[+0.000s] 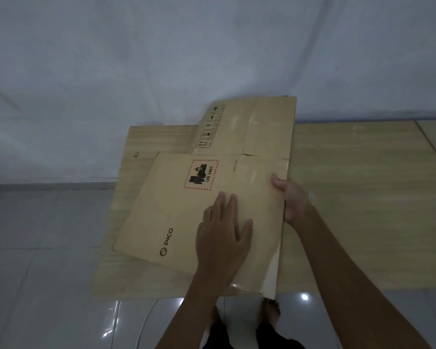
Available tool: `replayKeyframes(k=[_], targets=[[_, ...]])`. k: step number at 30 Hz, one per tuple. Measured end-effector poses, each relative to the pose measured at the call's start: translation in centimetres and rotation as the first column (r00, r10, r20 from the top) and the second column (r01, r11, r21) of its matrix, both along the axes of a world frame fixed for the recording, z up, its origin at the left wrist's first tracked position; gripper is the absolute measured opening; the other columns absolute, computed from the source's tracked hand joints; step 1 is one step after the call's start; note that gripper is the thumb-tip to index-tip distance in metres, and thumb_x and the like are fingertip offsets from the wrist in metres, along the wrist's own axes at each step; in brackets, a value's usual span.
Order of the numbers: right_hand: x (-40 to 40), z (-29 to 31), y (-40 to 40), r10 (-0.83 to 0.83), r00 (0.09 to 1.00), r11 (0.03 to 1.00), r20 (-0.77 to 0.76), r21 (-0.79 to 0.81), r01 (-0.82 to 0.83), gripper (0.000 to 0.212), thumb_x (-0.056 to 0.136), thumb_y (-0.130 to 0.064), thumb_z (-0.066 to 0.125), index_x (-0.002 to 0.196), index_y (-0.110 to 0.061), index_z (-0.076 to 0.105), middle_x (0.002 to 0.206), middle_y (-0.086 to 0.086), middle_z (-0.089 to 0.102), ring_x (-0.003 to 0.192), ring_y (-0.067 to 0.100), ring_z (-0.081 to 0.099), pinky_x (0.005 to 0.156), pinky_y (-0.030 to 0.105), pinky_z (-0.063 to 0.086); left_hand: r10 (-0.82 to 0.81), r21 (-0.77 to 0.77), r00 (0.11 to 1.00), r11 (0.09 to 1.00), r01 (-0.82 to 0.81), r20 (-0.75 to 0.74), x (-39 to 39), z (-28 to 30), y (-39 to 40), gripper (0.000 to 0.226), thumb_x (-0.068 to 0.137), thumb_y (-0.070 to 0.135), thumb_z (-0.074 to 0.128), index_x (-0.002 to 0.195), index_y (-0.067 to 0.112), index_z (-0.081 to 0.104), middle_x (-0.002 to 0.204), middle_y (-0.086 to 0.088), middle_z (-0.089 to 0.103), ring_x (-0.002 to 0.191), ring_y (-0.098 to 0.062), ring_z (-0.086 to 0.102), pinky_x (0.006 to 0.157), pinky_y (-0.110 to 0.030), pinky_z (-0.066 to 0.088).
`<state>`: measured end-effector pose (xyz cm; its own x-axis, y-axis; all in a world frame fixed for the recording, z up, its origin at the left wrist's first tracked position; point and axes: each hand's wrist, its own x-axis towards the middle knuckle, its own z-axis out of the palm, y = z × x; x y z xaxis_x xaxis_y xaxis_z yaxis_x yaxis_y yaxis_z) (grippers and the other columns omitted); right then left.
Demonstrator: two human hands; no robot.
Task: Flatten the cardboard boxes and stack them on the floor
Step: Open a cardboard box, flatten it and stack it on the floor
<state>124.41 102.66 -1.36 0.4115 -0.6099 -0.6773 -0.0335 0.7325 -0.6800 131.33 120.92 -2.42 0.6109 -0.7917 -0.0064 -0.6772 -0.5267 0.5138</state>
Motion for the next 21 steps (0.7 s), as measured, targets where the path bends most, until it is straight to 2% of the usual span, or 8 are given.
replayKeyframes(k=[2,5,9,11,14,16,18,21], targets=[[-2.7,-1.3,-1.6,-0.034,0.996,0.999,-0.082,-0.031,0.031,0.014,0.099,-0.014,0.053,0.100,-0.011,0.066,0.085,0.005,0.071,0.077,0.022,0.065,0.075,0.039,0.054,-0.036,0.025,0.997,0.999,0.038,-0.073,-0.4,-1.9,-1.5,0.063,0.099,0.059,0.039,0.155,0.032,0.031,0.161,0.007,0.030,0.140,-0.017,0.030,0.106,-0.038,0.038],[-5.7,-2.8,-3.5,-0.075,0.982,0.994,-0.174,-0.095,0.059,0.021,0.098,-0.002,0.050,0.092,-0.019,0.062,0.092,0.006,0.067,0.078,0.021,0.060,0.079,0.040,0.051,-0.083,0.151,0.992,0.984,0.096,-0.091,0.4,-4.9,-4.3,0.058,0.100,0.056,0.039,0.153,0.034,0.035,0.157,0.007,0.035,0.136,-0.024,0.034,0.104,-0.043,0.042],[-8.1,-6.3,-4.4,-0.072,0.898,0.938,-0.434,-0.335,-0.087,0.025,0.089,-0.007,0.059,0.112,-0.015,0.062,0.112,0.012,0.068,0.092,0.027,0.065,0.090,0.048,0.054,-0.090,0.417,0.970,0.891,0.180,-0.226,2.2,-9.0,-7.4,0.052,0.099,0.045,0.045,0.149,0.032,0.037,0.152,0.002,0.036,0.132,-0.031,0.036,0.102,-0.049,0.044],[-8.9,-8.6,-4.1,-0.093,0.835,0.914,-0.542,-0.380,-0.145,0.041,0.079,-0.020,0.065,0.119,-0.011,0.061,0.112,0.012,0.069,0.097,0.028,0.066,0.090,0.047,0.055,-0.108,0.423,0.986,0.894,0.151,-0.124,3.2,-10.4,-8.1,0.045,0.097,0.042,0.046,0.142,0.037,0.043,0.145,0.002,0.038,0.126,-0.028,0.038,0.097,-0.046,0.044],[-9.0,-10.0,-3.5,-0.135,0.781,0.887,-0.610,-0.425,-0.179,0.039,0.085,-0.015,0.069,0.121,-0.007,0.059,0.110,0.011,0.065,0.094,0.024,0.060,0.083,0.033,0.049,0.002,0.402,1.000,0.916,0.004,-0.013,5.4,-11.7,-9.4,0.037,0.093,0.053,0.050,0.128,0.041,0.045,0.138,-0.003,0.038,0.121,-0.031,0.038,0.093,-0.046,0.040],[-9.1,-11.0,-3.9,-0.165,0.753,0.873,-0.637,-0.449,-0.188,0.036,0.086,-0.013,0.069,0.120,-0.006,0.059,0.107,0.011,0.064,0.093,0.024,0.059,0.080,0.030,0.044,0.160,0.403,0.987,0.903,-0.148,0.004,7.2,-12.5,-9.9,0.054,0.082,0.067,0.057,0.122,0.036,0.041,0.139,-0.006,0.036,0.122,-0.035,0.037,0.095,-0.050,0.038],[-9.4,-11.6,-4.0,-0.189,0.738,0.860,-0.648,-0.472,-0.195,0.034,0.086,-0.014,0.070,0.118,-0.005,0.060,0.104,0.009,0.062,0.090,0.022,0.057,0.078,0.027,0.041,0.273,0.404,0.962,0.881,-0.245,-0.011,9.0,-13.2,-9.7,0.091,0.063,0.080,0.068,0.132,0.031,0.036,0.146,-0.007,0.032,0.129,-0.038,0.035,0.101,-0.053,0.036],[-10.1,-12.9,-3.8,-0.229,0.722,0.855,-0.653,-0.489,-0.171,0.035,0.084,-0.018,0.074,0.115,-0.005,0.062,0.106,0.011,0.066,0.093,0.024,0.061,0.079,0.026,0.041,0.405,0.421,0.909,0.846,-0.329,-0.104,10.7,-13.6,-9.8,0.126,0.039,0.079,0.083,0.142,0.027,0.030,0.152,-0.007,0.028,0.135,-0.038,0.032,0.108,-0.054,0.033]])
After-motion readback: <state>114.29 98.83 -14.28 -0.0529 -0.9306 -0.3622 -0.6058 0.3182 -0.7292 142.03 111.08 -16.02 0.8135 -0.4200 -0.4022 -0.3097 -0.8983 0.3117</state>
